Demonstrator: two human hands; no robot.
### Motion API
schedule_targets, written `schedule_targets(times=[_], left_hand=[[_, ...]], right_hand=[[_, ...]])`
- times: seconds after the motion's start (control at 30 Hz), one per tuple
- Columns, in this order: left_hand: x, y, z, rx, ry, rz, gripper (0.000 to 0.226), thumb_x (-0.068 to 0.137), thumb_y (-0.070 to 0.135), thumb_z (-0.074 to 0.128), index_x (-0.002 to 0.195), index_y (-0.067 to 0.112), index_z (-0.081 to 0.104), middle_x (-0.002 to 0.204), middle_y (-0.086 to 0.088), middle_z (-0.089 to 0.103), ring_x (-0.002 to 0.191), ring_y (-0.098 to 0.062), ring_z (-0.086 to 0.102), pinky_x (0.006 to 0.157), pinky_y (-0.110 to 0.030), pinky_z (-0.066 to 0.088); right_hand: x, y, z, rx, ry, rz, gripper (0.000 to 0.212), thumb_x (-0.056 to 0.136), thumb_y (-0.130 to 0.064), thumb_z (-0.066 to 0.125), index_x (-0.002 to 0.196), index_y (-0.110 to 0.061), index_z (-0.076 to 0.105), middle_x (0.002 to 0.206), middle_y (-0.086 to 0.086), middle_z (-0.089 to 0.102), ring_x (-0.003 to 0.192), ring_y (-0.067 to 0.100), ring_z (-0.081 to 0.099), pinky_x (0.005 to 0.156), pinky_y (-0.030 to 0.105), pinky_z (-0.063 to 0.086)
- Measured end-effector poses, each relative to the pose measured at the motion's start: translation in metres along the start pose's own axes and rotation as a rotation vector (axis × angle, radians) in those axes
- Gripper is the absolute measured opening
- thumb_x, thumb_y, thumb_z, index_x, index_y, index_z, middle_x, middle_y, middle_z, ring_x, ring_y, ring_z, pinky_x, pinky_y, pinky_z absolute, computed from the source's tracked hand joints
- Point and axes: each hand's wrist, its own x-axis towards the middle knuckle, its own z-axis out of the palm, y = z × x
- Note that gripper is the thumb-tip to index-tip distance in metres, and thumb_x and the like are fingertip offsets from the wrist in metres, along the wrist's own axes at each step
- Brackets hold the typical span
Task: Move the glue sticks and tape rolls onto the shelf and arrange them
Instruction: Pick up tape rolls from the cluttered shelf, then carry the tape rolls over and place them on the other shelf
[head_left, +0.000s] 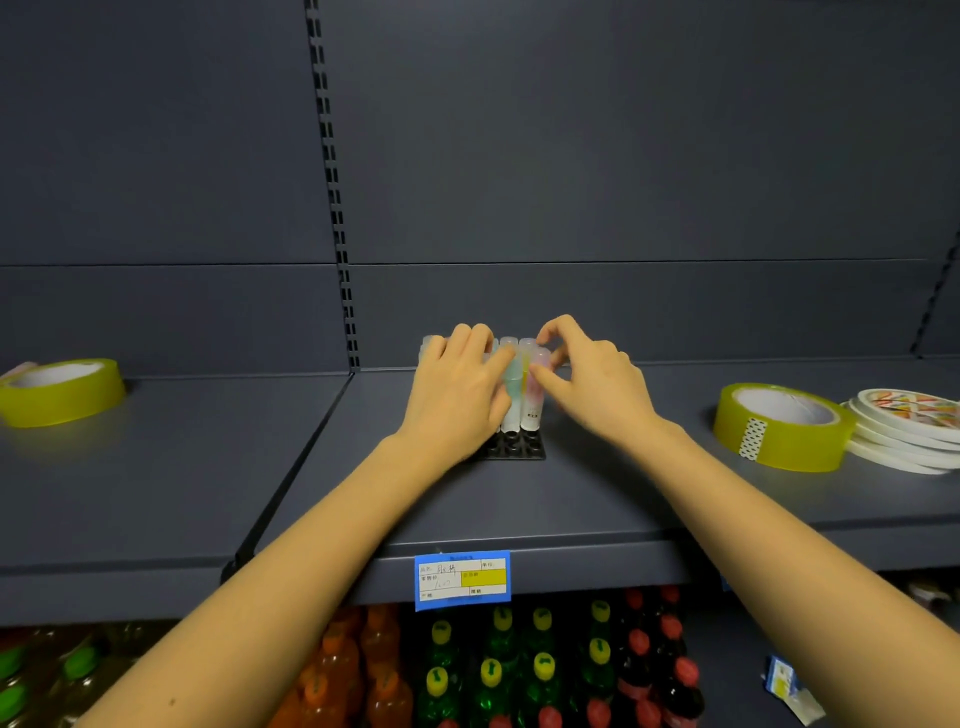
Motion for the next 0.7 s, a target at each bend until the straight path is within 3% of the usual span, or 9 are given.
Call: schedule_targets(times=[0.1,0.2,0.37,0.5,0.63,0.7], left_hand=[[0.004,-0.005,-0.003,-0.078,-0.094,-0.014,0.04,0.092,0.028,0.043,0.13,0.021,0.051,0.116,-0.005,0.05,0.103,-0.023,0.043,0.081,-0.032,0.029],[0.003,-0.012,-0.008,-0.137,-0.102,-0.022,0.043,0.092,0.031,0.042,0.133,0.024,0.048,0.122,-0.002,0.047,0.108,-0.021,0.041,0.082,-0.029,0.026],[-0.012,-0.039,-0.022,-0.225,-0.091,-0.152,0.038,0.091,0.028,0.046,0.126,0.017,0.055,0.119,-0.002,0.054,0.106,-0.02,0.047,0.084,-0.03,0.033],[-0.033,-0.07,-0.037,-0.206,-0.125,-0.24,0.027,0.091,0.026,0.048,0.109,0.015,0.064,0.109,-0.002,0.061,0.101,-0.021,0.052,0.083,-0.032,0.037],[-0.059,-0.104,-0.052,-0.17,-0.157,-0.342,0.024,0.091,0.025,0.047,0.103,0.015,0.066,0.104,-0.001,0.063,0.098,-0.021,0.055,0.078,-0.031,0.041],[-0.074,-0.122,-0.058,-0.156,-0.17,-0.402,0.024,0.092,0.025,0.047,0.103,0.015,0.065,0.102,-0.001,0.063,0.096,-0.021,0.056,0.075,-0.032,0.043]], right_hand=[[-0.001,-0.002,-0.001,-0.095,0.008,-0.065,0.023,0.093,-0.037,0.05,0.112,-0.024,0.049,0.104,-0.007,0.066,0.09,0.028,0.06,0.069,0.032,0.042],[0.003,-0.004,-0.006,-0.128,0.01,-0.08,0.023,0.094,-0.041,0.047,0.107,-0.025,0.057,0.106,-0.006,0.061,0.092,0.026,0.059,0.069,0.032,0.041],[0.01,-0.011,-0.016,-0.162,-0.068,-0.008,0.034,0.095,-0.048,0.041,0.103,-0.024,0.065,0.097,-0.004,0.046,0.081,0.027,0.05,0.068,0.032,0.034],[0.019,-0.023,-0.029,-0.271,-0.169,-0.001,0.045,0.092,-0.058,0.037,0.103,-0.026,0.066,0.105,-0.002,0.042,0.09,0.027,0.05,0.072,0.033,0.034],[0.024,-0.053,-0.019,-0.214,0.032,-0.153,0.031,0.093,-0.045,0.046,0.106,-0.022,0.064,0.111,-0.001,0.046,0.101,0.019,0.049,0.068,0.03,0.033],[0.024,-0.078,-0.007,-0.106,0.073,-0.21,0.025,0.092,-0.038,0.049,0.107,-0.023,0.062,0.11,-0.003,0.049,0.095,0.016,0.048,0.067,0.028,0.033]])
